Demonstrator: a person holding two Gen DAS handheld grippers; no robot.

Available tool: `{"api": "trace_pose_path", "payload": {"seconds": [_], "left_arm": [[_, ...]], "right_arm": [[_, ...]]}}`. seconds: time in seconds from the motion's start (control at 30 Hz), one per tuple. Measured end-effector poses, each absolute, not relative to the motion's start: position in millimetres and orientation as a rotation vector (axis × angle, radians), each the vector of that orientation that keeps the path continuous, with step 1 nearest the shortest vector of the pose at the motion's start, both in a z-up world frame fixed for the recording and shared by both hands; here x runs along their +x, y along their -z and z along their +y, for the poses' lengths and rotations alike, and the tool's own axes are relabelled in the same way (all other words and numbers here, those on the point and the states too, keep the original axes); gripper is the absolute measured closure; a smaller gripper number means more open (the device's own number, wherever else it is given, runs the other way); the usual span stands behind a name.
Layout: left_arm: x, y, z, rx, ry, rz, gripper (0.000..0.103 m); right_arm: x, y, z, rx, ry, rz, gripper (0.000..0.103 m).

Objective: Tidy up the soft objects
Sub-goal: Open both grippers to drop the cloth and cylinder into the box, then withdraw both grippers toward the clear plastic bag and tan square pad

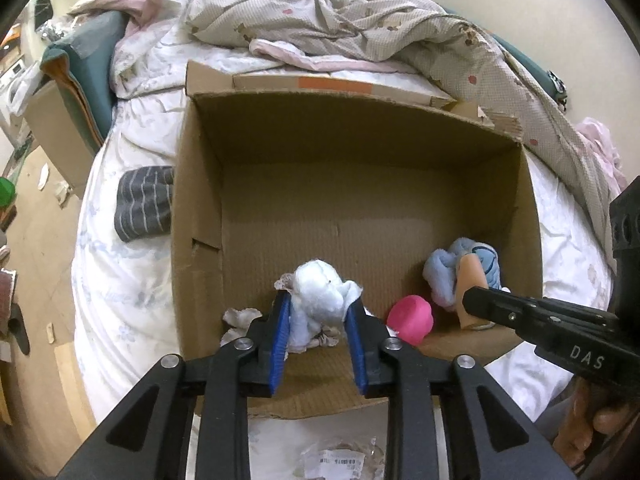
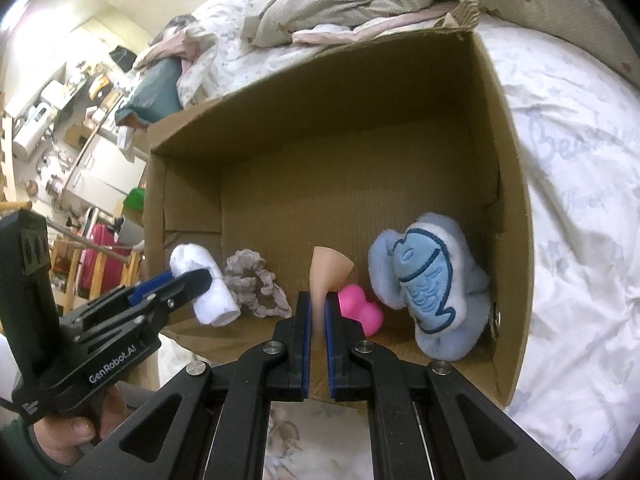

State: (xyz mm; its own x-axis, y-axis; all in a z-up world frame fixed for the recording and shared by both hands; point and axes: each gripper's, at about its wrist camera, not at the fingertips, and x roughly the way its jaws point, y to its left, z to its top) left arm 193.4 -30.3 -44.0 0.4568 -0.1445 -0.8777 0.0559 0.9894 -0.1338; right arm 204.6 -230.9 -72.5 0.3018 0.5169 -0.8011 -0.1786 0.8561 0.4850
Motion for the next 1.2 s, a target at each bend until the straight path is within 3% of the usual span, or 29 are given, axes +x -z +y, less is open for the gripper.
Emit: {"api": "trace_pose_path", "payload": {"seconds": [0.07,0.13,0.2,0.27,0.37,0.4,0.43,0.47,1.2], "left_arm": [[192,40,-30,-0.087,0.125,1.082,0.074],[189,35,-28,-0.095,0.119,1.07,0.064],[187,31,-27,-0.103,0.116,1.057,0.049],[184,26,-28,-0.103,0.124,1.044,0.044],[179,20,-27,-0.073,0.102,1.025,0.044],[177,18,-27,-0.071,0.094,1.019,0.044],[175,15,-24,-0.074,0.087,1.014,0.044],[173,13,-23,-0.077,0.082,1.009,0.044],[105,3,-3,-0.103,0.018,1.018,0.044]], "right_arm": [[204,70,-231,0.329,-0.476,1.172,0.095],[202,68,-232,0.328,-0.47,1.164,0.095],[201,68,-236,0.354,-0.47,1.161,0.094],[201,64,-239,0.371,-0.464,1.146,0.088],[198,58,-246,0.398,-0.459,1.117,0.073],[198,56,-247,0.405,-0.453,1.111,0.059],[196,54,-249,0.41,-0.442,1.104,0.031],[194,52,-251,0.42,-0.43,1.092,0.024],[138,46,-269,0.415,-0.377,1.123,0.023]]}}
